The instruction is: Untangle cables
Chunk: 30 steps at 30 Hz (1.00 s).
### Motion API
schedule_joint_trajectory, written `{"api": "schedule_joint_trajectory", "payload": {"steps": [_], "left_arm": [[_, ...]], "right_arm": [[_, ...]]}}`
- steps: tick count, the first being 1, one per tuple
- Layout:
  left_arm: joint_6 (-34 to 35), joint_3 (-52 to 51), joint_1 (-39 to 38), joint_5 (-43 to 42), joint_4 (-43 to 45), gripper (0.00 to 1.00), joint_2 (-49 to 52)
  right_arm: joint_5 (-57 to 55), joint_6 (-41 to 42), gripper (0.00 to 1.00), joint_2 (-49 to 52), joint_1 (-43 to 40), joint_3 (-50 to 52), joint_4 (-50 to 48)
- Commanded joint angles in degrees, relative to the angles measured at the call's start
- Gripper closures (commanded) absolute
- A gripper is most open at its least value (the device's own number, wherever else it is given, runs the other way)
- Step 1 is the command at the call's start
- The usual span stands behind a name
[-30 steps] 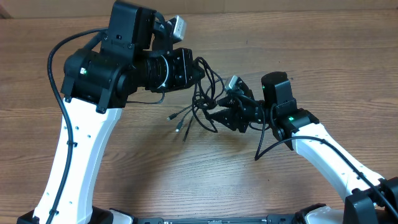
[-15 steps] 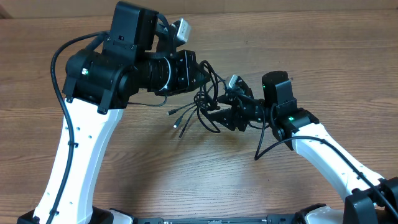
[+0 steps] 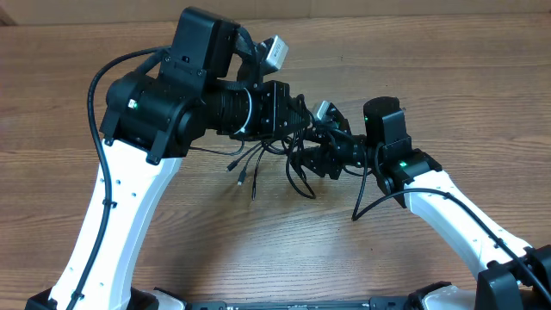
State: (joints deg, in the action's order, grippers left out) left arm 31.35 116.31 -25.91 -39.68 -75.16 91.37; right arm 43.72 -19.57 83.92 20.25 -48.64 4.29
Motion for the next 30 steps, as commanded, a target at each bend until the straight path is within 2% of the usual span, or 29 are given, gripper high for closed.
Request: {"api": "schedule_joint_trajectory", "payload": {"steps": [1,6,13,15,16,18,19,27,28,29,30], "left_arm": [[-1.6,1.5,-0.5,-0.8,0.9,0.96,-0.7],[-1.6,1.5,-0.5,0.2,1.5,0.96,-0.7],[-1.3,1.5,-0.5,0.0,1.7,0.95,-0.7],[-1.3,1.5,-0.8,-1.0,1.7,0.95,-0.7],[-1.3,1.5,-1.1,-1.0,1.7,0.96,-0.7],[-1.4,1.5,-1.3,-0.8,1.8,0.96,-0.7],[-1.4,1.5,-1.3,-0.8,1.9,0.95,-0.7],[-2.3,1.5,-1.1,-0.8,1.9,0.96,-0.7],[-2.3,1.5,-1.1,-0.8,1.9,0.96,-0.7],[-2.2,1.5,-1.1,-0.8,1.9,0.96,-0.7],[-2.3,1.5,-1.1,-0.8,1.9,0.95,-0.7]], "right_arm": [[2.8,-0.2,0.46,-0.9,0.0,-0.8,-0.4],[4.0,-0.2,0.43,-0.9,0.1,-0.8,-0.3],[6.1,-0.2,0.44,-0.9,0.1,-0.8,0.0],[6.1,-0.2,0.51,-0.9,0.1,-0.8,0.0],[6.1,-0.2,0.57,-0.9,0.1,-0.8,0.0],[5.8,-0.2,0.96,-0.9,0.0,-0.8,0.2],[5.7,-0.2,0.96,-0.9,0.1,-0.8,0.3],[3.3,-0.2,0.96,-0.9,0.0,-0.8,3.0],[3.3,-0.2,0.93,-0.9,0.0,-0.8,3.0],[3.3,-0.2,0.76,-0.9,0.0,-0.8,2.9],[3.3,-0.2,0.5,-0.9,0.0,-0.8,2.6]]}}
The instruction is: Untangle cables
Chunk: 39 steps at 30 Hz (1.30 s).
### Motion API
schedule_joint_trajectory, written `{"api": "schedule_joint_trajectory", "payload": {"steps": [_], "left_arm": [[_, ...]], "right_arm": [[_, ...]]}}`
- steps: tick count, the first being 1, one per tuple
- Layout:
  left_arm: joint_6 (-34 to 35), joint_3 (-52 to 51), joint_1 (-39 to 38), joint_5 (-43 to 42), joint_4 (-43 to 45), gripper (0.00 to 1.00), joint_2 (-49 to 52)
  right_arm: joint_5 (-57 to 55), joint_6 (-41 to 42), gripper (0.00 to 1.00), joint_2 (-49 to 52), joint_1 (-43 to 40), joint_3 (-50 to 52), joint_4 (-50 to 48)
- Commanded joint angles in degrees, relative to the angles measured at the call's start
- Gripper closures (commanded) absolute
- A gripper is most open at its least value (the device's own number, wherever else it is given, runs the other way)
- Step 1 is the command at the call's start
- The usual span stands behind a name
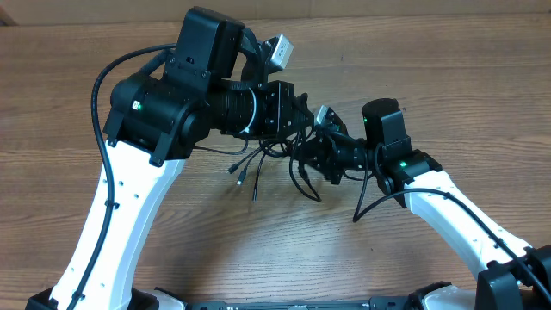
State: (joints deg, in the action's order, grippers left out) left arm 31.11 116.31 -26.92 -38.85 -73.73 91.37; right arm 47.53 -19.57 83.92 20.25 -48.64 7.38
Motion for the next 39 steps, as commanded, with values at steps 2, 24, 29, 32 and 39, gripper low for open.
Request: {"api": "schedule_joint_trajectory", "payload": {"steps": [2,24,29,32,39], "left_arm": [[-2.0,1.5,-0.1,-1.6,0.5,0.95,-0.7],[-2.1,1.5,-0.1,-1.5,0.7,0.96,-0.7],[-9.9,1.5,-0.1,0.9,0.7,0.96,-0.7],[-16.3,1.5,-0.1,4.7,0.4,0.96,-0.7],[-25.9,1.5,-0.1,36.5,-3.3,0.96,-0.7]], "right_arm": [[-0.5,-0.2,0.42,-0.9,0.0,-0.8,-1.0],[0.1,-11.8,0.96,-0.9,0.0,-0.8,-2.6],[-4.9,-5.1,0.96,-0.9,0.0,-0.8,2.3],[-12.3,0.6,0.96,-0.9,-0.1,-0.8,8.3],[-20.9,5.2,0.96,-0.9,-1.0,-0.8,19.5]]}}
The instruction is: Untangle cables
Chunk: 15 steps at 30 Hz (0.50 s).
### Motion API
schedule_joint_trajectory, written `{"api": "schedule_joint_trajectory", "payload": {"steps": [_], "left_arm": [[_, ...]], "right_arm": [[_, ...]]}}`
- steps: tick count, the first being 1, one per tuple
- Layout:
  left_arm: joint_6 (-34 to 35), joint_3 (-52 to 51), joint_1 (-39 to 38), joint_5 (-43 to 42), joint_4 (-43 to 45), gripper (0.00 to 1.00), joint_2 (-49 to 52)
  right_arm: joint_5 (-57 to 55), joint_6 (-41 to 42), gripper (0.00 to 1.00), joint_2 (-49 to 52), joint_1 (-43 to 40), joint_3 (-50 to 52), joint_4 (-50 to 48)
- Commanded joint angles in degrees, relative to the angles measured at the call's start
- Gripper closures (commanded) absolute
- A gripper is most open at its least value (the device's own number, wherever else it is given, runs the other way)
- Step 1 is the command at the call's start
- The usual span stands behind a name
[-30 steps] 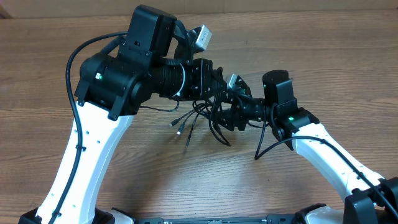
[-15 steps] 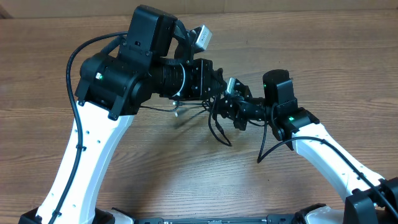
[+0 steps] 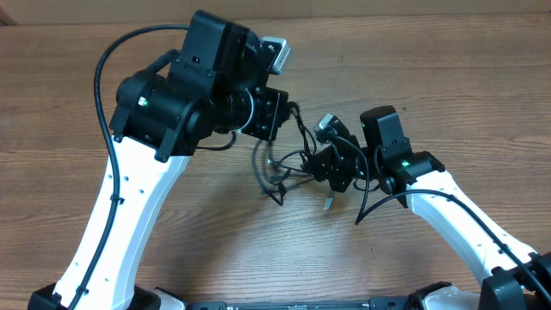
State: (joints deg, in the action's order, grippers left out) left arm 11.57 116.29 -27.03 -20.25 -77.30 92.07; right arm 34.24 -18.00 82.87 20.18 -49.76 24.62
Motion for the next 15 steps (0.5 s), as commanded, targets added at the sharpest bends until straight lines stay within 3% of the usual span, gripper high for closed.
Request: {"api": "schedule_joint_trajectory", "payload": {"steps": [1,4,7,8,9,10,12,14,15], "left_arm": [[-6.5,1.6,0.0,25.2,-0.3,0.96,-1.4],[-6.5,1.4,0.1,40.6,-0.8,0.96,-1.4],[-6.5,1.1,0.1,48.0,-0.7,0.92,-1.4],[-6.5,1.1,0.3,48.9,-0.6,0.76,-1.4],[-6.5,1.1,0.5,49.0,-0.5,0.53,-1.3],[-6.4,1.1,0.7,49.0,-0.4,0.44,-1.3],[-6.4,1.1,0.9,48.9,-0.4,0.42,-1.2],[-6.3,1.1,0.9,48.0,-0.5,0.18,-1.0],[-6.3,1.1,0.9,46.7,-0.5,0.16,-0.9]], "right_arm": [[-7.6,5.0,0.96,0.2,-1.7,0.3,3.3],[-7.1,9.3,0.96,0.2,-3.1,0.3,4.7],[-0.7,10.7,0.96,0.2,-4.1,0.3,5.6],[2.6,10.7,0.96,0.2,-4.2,0.3,5.6],[5.1,10.7,0.96,0.2,-4.2,0.3,5.6],[8.3,10.7,0.96,0.2,-4.2,0.3,5.5],[11.9,10.8,0.96,0.2,-4.2,0.3,5.6],[13.9,11.0,0.96,0.2,-4.2,0.3,5.6],[14.6,11.9,0.96,0.2,-4.2,0.3,5.5]]}}
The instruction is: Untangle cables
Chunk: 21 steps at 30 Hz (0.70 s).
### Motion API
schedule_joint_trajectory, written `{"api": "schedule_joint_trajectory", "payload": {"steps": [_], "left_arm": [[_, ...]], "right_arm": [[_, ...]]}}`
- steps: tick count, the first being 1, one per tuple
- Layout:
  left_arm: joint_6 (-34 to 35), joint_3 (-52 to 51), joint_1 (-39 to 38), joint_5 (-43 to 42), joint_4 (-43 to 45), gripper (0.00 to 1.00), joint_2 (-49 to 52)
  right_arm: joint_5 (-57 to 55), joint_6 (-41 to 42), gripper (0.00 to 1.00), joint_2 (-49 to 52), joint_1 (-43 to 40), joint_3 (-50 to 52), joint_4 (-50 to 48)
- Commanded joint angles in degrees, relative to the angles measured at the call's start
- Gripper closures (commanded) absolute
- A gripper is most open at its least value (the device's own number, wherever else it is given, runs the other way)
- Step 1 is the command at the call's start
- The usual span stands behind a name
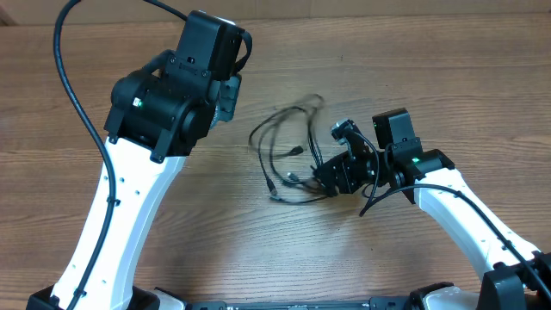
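A bundle of thin black cables [280,159] lies in loose loops on the wooden table at the middle; its far loop [310,103] is blurred. My right gripper [331,178] sits at the bundle's right edge, low over the table, and appears shut on strands there. My left gripper [226,96] is up and to the left of the cables, mostly hidden under its own black wrist. No strand visibly runs to it, and its jaws do not show.
The left arm's large black body [164,103] overhangs the table's left half, with its own supply cable [82,103] arching to the left. The right arm [465,215] reaches in from the lower right. The wooden table [430,77] ends at a far edge along the top.
My left gripper has drawn back to the left, away from the cables, and the strand that ran to it is gone from it. The bundle now lies spread in wider loops. The right gripper shifted slightly right.
At first both grippers met close together on the tangled bundle, with plug ends dangling below. A second later that was unchanged. Then the left gripper stood apart with a strand stretched to the right one. Now the left is clear and the cables lie looser by the right gripper.
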State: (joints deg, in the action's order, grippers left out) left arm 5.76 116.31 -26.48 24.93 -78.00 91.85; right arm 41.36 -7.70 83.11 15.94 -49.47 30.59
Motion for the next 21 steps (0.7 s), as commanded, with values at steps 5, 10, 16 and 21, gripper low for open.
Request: {"api": "schedule_joint_trajectory", "payload": {"steps": [5,10,16,21], "left_arm": [[-0.7,1.0,0.3,-7.0,-0.1,0.12,-0.6],[-3.0,1.0,0.3,-14.7,-1.8,0.11,-0.5],[-3.1,1.0,0.3,-22.0,-5.3,0.17,-0.5],[-5.6,1.0,0.2,-29.9,-6.6,0.23,-0.5]], "right_arm": [[14.1,7.0,0.96,-0.1,0.0,0.0,-2.7],[24.3,25.5,0.96,-0.1,0.0,0.0,-21.1],[24.3,52.0,0.96,-0.1,0.0,0.0,-47.2],[23.1,65.7,0.96,-0.1,0.0,0.0,-65.4]]}}
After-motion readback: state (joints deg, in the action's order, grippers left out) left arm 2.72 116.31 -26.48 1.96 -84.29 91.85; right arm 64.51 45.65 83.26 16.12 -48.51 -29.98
